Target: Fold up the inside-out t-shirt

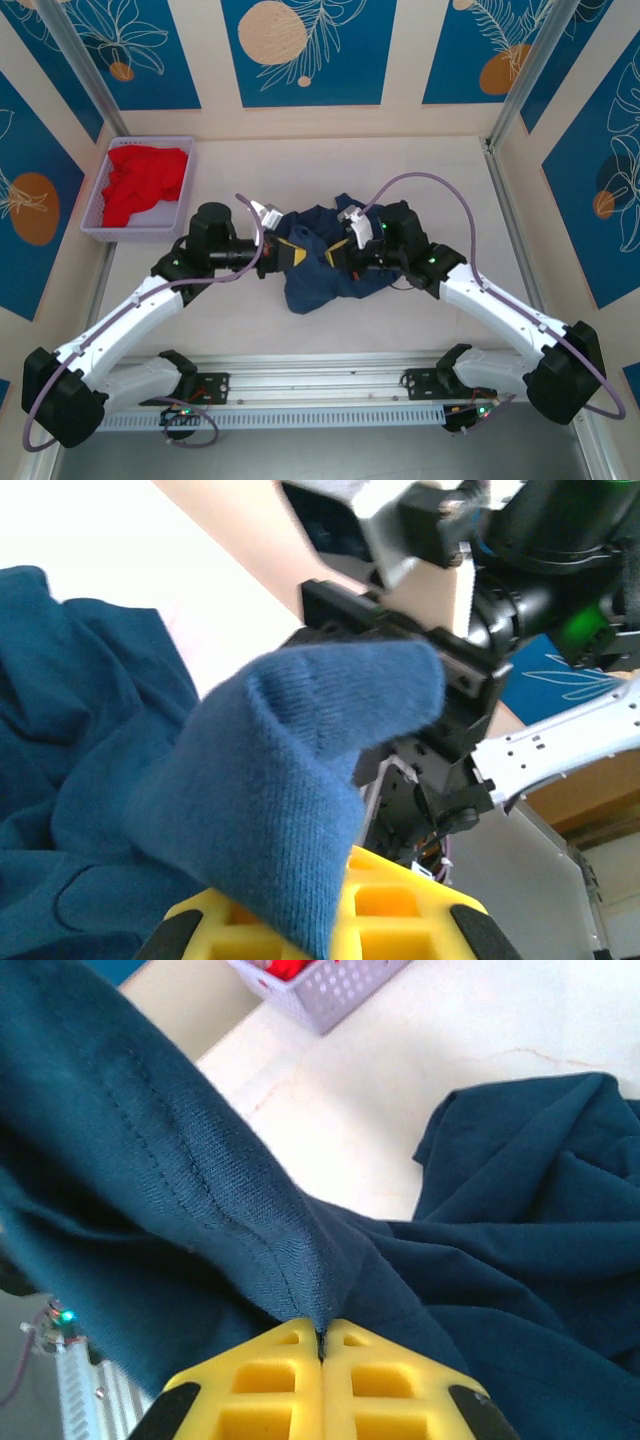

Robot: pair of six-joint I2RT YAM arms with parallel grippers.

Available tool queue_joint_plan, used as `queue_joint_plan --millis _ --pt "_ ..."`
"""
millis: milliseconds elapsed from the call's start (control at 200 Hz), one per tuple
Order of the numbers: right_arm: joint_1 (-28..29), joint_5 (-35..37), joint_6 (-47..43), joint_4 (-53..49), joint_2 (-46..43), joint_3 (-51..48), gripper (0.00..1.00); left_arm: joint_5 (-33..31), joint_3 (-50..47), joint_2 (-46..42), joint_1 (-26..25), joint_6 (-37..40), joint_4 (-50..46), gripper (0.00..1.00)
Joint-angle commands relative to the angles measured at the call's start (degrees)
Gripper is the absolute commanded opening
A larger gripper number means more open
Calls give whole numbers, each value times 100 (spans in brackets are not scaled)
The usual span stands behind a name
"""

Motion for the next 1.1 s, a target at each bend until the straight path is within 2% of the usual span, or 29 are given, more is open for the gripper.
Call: queue_joint_plan --millis 0,320,565,710,885,1095 --pt "-129 -441 80 -115 -319 73 0 -331 -92 -136 123 195 -162 0" --pt "-587 -1656 831 239 -476 37 0 -1284 81 -10 153 667 -904 0" --pt "-693 -2176 1582 833 -154 63 0 -1887 198 47 134 913 -1397 35" --pt "-724 -2256 1861 866 35 168 0 -2340 154 -246 75 994 -1641 49" --pt "-711 -2291 1973 901 150 197 0 -2384 380 -313 -190 1201 -1934 57" --pt "-693 -2444 2225 1074 217 229 0 -2842 685 -153 -673 1305 -2204 61"
